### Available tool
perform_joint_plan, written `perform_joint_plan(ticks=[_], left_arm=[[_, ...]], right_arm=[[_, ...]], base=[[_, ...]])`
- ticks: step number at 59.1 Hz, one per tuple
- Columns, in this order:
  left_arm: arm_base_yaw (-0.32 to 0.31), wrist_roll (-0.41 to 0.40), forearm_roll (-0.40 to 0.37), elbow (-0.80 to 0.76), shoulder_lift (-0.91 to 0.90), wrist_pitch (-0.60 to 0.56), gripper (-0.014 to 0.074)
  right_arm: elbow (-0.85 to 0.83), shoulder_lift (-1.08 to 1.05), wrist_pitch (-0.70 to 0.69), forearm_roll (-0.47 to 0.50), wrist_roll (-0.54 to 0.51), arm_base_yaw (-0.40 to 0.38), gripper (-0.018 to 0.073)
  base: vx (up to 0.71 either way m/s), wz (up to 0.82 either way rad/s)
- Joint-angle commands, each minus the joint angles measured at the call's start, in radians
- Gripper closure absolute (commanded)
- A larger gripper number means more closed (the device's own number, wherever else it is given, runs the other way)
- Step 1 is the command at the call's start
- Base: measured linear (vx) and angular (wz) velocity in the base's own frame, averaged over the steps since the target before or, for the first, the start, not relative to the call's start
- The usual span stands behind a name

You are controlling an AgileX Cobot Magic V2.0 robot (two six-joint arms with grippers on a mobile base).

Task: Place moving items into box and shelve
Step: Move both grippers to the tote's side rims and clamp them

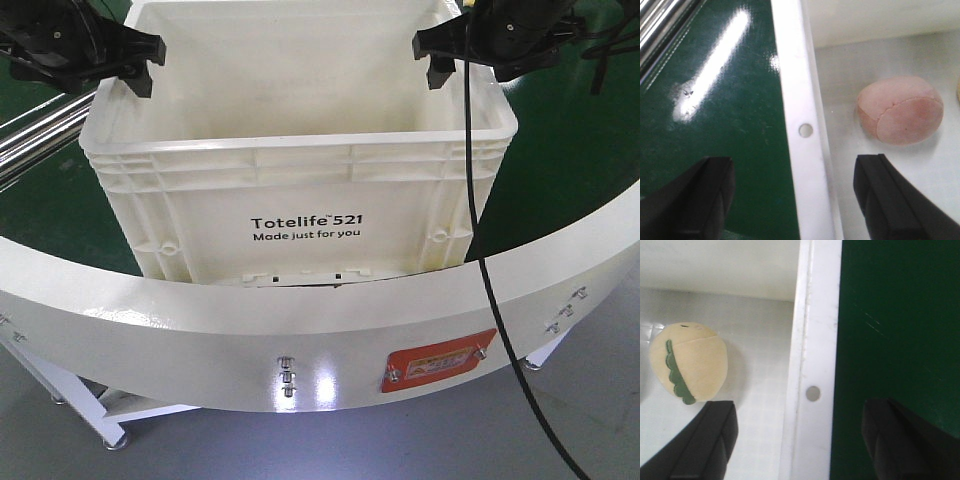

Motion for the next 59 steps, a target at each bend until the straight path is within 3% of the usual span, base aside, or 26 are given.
perform_joint_plan(ticks=[1,42,59], left_arm=[[-0.004,-0.010,-0.028,-0.023,-0.028,-0.052,0.0006],[-0.004,0.001,-0.024,-0.023,-0.007,-0.055,0.0006],[-0.004,0.001,-0.023,-0.023,-0.007,-0.055,0.0006]], right_arm=[[-0.035,-0.053,-0.048,-0.011,-0.011,-0.001,0.0003],[-0.029,-0.030,-0.035,-0.012,-0.011,-0.001,0.0007],[-0.029,-0.030,-0.031,-0.012,-0.011,-0.002,0.0143]], base=[[0.00,0.00],[0.00,0.00],[0.00,0.00]])
